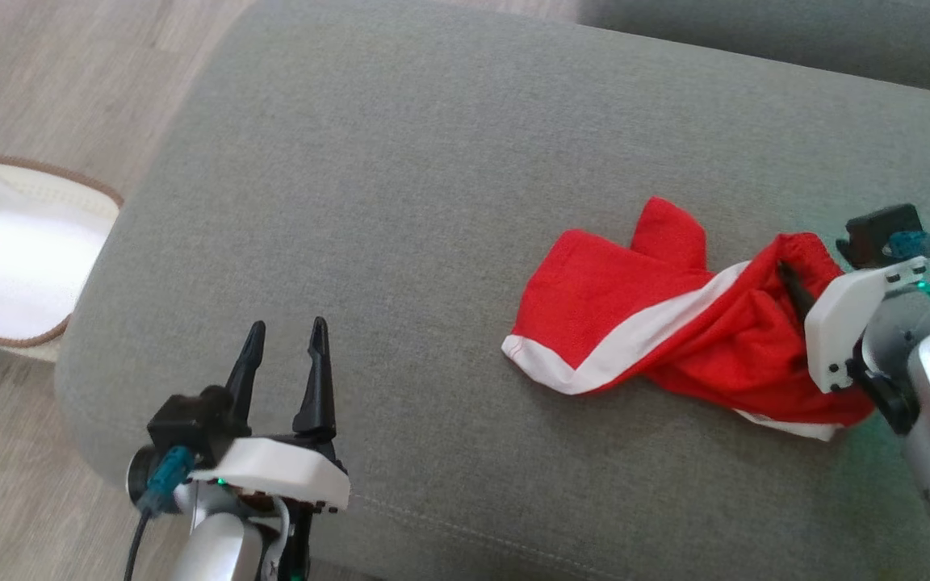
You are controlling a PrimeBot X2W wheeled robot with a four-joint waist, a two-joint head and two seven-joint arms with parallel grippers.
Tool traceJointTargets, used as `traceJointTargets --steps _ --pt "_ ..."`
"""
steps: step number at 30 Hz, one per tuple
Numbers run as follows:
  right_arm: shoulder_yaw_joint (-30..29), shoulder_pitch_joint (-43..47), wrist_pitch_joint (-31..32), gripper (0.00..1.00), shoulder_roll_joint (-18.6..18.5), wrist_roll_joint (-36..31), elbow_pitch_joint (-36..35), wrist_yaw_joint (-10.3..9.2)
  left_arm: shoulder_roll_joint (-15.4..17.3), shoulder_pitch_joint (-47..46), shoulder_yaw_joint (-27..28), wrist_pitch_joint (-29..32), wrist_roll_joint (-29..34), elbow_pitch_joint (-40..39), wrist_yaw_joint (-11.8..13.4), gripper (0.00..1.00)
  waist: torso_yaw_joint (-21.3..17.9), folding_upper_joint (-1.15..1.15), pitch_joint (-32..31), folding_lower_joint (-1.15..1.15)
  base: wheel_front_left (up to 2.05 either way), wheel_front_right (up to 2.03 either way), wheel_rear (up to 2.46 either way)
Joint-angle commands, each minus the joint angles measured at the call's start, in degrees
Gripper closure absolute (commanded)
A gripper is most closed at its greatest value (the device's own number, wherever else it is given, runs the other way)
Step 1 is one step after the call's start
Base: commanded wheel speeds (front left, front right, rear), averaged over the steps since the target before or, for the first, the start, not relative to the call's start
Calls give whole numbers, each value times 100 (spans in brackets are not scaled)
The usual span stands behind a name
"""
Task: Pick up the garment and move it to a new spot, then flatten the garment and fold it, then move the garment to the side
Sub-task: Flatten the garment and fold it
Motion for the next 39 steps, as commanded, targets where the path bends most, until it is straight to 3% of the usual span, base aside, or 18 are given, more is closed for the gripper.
traceJointTargets --steps 1,6,7,8,10,16,21,26,39 --pt "110 -61 97 0 -111 167 -130 37 18 -202 185 -70 -33 -219 49 0 43 0 34 0 0 0 0" --pt "248 -24 368 0 -147 569 40 37 18 -223 187 -70 -47 -223 69 0 83 0 79 0 0 0 0" --pt "270 -27 389 12 -134 636 52 37 18 -232 190 -70 -47 -222 72 0 86 0 81 0 0 0 0" --pt "281 -35 388 47 -119 708 60 37 18 -239 193 -70 -45 -222 74 0 86 0 83 0 0 0 0" --pt "304 -83 301 100 -133 769 59 37 18 -251 199 -70 -38 -220 75 0 83 0 86 0 0 0 0" --pt "275 -418 -400 100 -50 727 83 37 18 -268 266 -70 24 -198 61 0 2 0 44 0 0 0 0" --pt "111 -742 -1329 100 313 481 161 37 18 -271 274 -70 77 -146 15 0 -136 0 -95 0 0 0 0" --pt "226 -732 -1814 100 514 419 163 37 18 -232 303 -70 134 -106 -10 0 -302 0 -248 0 0 0 0" --pt "308 911 -2444 100 408 385 -709 37 18 -136 571 -70 257 -184 -56 0 -1116 0 -259 0 0 0 0"
